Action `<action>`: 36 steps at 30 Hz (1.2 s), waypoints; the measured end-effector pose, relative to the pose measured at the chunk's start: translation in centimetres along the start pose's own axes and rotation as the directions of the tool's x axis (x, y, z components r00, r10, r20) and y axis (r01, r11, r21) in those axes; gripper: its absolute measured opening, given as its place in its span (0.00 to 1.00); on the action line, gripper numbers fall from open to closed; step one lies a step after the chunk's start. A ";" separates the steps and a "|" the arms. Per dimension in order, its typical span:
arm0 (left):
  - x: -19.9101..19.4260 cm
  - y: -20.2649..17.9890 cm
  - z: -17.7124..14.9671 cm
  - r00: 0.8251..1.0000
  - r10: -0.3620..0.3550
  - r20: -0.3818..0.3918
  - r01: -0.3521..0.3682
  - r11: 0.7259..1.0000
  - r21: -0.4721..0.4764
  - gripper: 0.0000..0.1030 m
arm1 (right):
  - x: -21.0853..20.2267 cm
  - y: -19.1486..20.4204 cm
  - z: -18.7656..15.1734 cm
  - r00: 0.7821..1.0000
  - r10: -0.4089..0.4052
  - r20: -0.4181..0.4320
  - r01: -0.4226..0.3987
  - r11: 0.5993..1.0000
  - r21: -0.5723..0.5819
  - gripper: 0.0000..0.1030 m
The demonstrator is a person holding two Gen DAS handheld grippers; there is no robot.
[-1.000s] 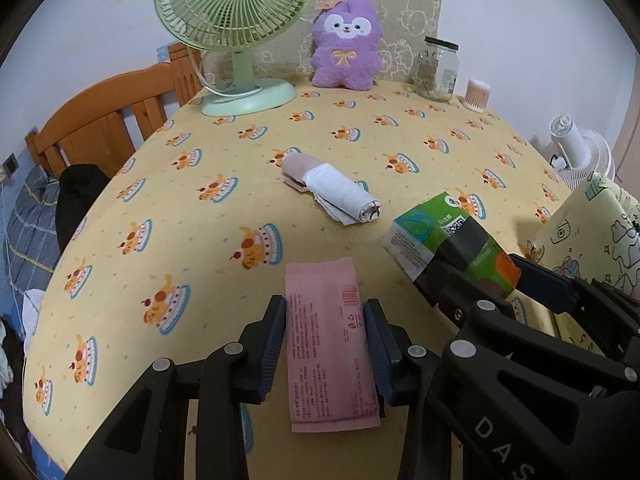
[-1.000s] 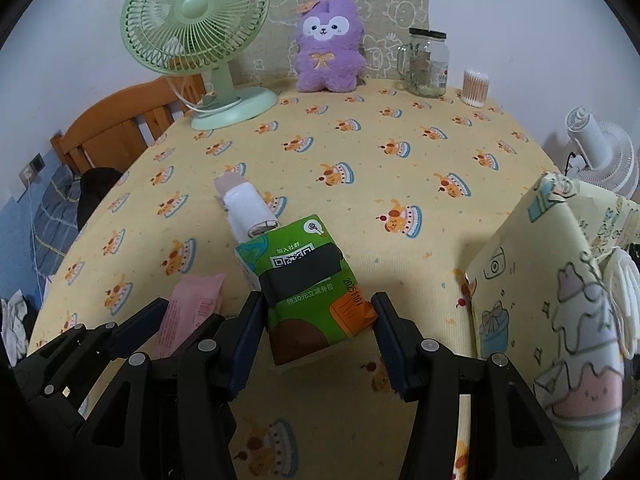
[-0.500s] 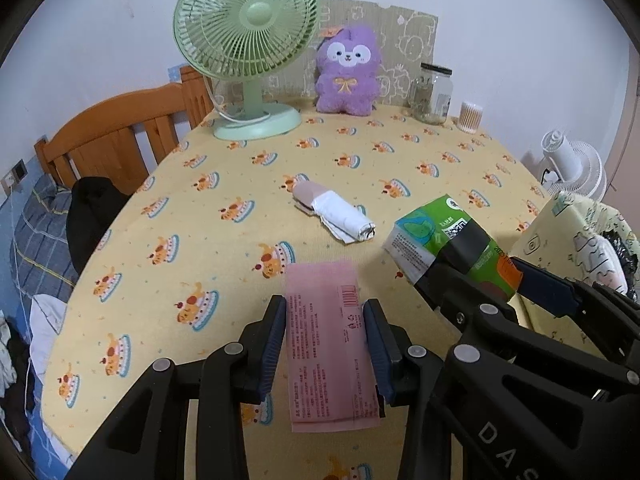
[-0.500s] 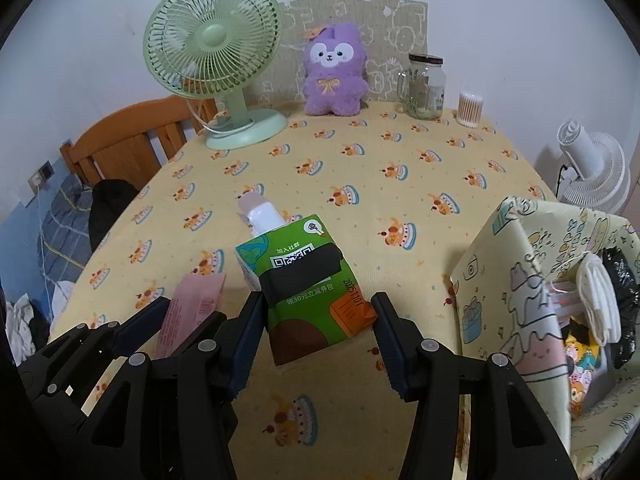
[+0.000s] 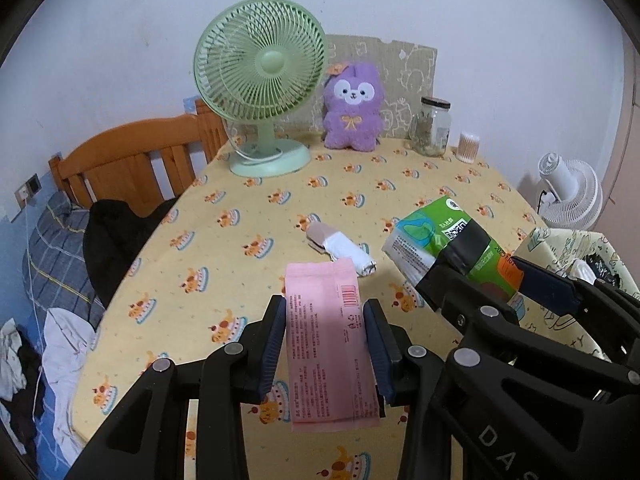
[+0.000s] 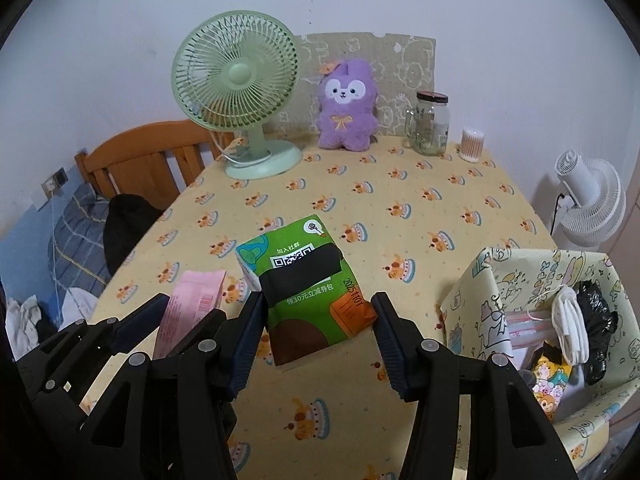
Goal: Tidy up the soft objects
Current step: 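Lift and carry the tissue pack and pink packet toward the gift-paper box with both tools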
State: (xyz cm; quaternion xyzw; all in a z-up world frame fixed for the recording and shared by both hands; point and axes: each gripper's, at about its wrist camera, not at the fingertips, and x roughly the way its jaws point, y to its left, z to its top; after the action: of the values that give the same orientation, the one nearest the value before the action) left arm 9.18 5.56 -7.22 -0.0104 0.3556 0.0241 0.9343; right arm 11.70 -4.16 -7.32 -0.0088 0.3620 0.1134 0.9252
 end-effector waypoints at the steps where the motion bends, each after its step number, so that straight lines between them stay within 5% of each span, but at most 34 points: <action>1: -0.4 0.0 0.1 1.000 0.002 0.007 -0.002 1.000 -0.001 0.39 | -0.2 0.1 0.1 1.000 0.001 0.005 -0.001 1.000 -0.001 0.56; 36: -6.2 -3.9 2.7 0.986 -0.015 0.168 0.011 1.000 0.028 0.39 | -7.9 -3.2 2.4 0.985 0.001 0.172 0.000 1.000 -0.003 0.56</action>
State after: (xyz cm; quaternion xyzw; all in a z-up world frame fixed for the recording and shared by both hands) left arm 6.51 1.49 -1.08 0.0020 0.2755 0.0140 0.9612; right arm 8.38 -8.67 -0.43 -0.0004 0.2807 0.1146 0.9529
